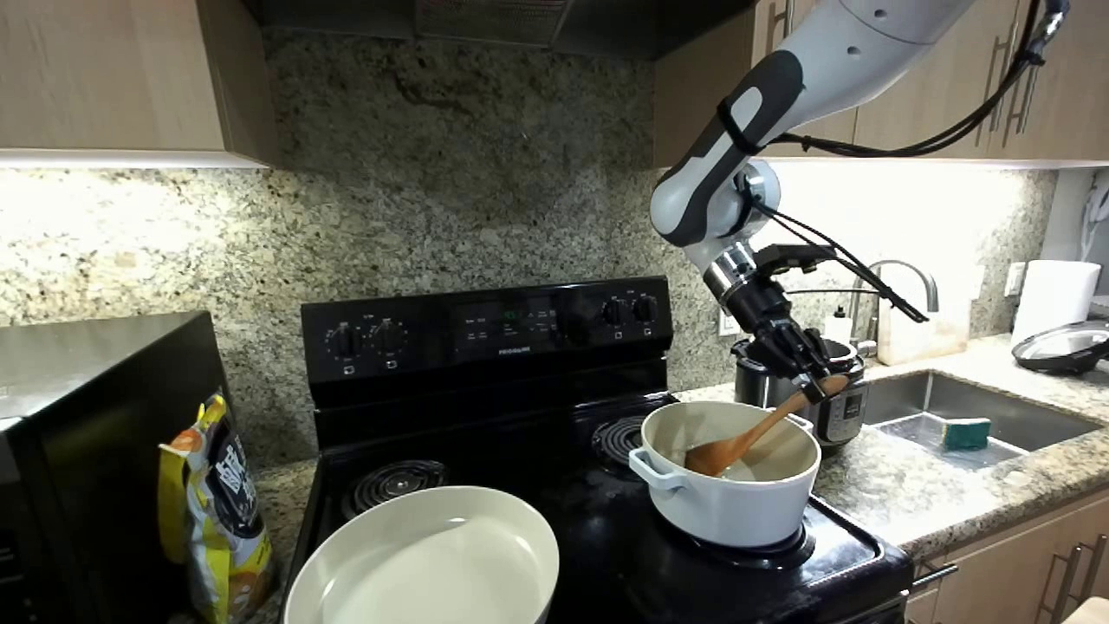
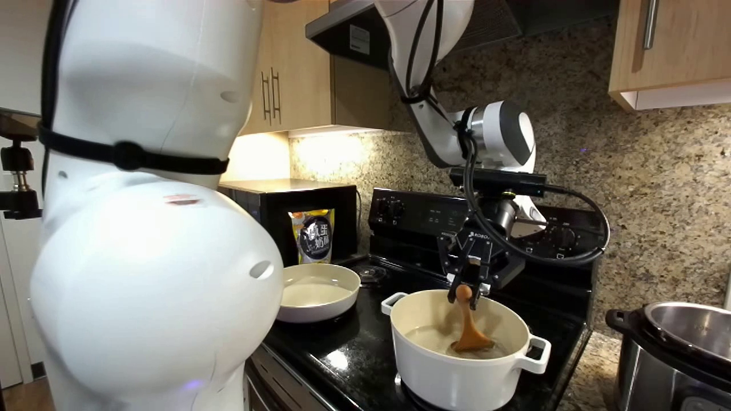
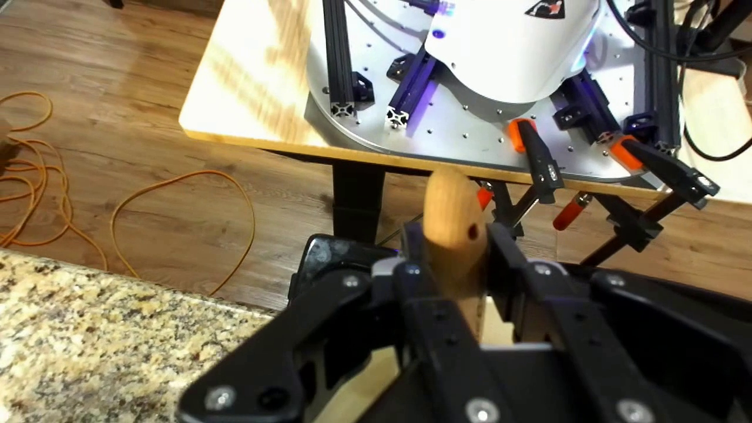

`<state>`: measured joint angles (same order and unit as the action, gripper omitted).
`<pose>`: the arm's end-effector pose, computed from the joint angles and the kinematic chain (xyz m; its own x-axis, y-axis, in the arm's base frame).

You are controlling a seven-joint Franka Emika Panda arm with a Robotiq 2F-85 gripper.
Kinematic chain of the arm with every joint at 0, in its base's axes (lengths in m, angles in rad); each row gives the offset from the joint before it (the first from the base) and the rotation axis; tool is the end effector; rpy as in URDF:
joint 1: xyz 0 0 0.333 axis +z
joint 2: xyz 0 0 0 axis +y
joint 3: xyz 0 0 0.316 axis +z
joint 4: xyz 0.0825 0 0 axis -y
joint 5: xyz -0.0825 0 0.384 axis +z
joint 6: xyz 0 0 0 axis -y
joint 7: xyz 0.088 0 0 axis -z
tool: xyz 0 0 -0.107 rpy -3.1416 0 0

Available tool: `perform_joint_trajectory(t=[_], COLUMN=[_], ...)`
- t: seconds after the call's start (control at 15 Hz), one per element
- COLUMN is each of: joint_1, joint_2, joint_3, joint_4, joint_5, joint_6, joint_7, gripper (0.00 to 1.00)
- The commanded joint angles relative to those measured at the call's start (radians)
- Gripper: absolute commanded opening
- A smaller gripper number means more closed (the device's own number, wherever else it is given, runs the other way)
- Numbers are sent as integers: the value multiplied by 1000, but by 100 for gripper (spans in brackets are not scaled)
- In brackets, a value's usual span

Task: Pick up the cooking stick and stir in the pot

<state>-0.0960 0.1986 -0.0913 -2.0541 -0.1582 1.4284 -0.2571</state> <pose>0.4638 -0.1064 0.3131 0.6622 0.0956 -0.7432 0.0870 -0.9949 -0.0505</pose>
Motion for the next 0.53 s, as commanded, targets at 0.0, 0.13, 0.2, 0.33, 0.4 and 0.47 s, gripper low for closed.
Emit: perform_joint_trajectory(t=[0.0, 0.13, 0.2, 0.33, 0.4, 0.47], joint_1=[15, 18, 17, 9, 6, 4], joint_2=[23, 6, 0, -5, -7, -8], joint_3=[22, 27, 28, 24, 22, 21], joint_4=[0, -33, -43, -49, -50, -52], joint_5=[-51, -65, -67, -57, -53, -52], joint_6=[-12, 10, 17, 26, 27, 29], joint_7=[17, 16, 17, 6, 6, 7], gripper=[10, 10, 10, 10, 10, 10])
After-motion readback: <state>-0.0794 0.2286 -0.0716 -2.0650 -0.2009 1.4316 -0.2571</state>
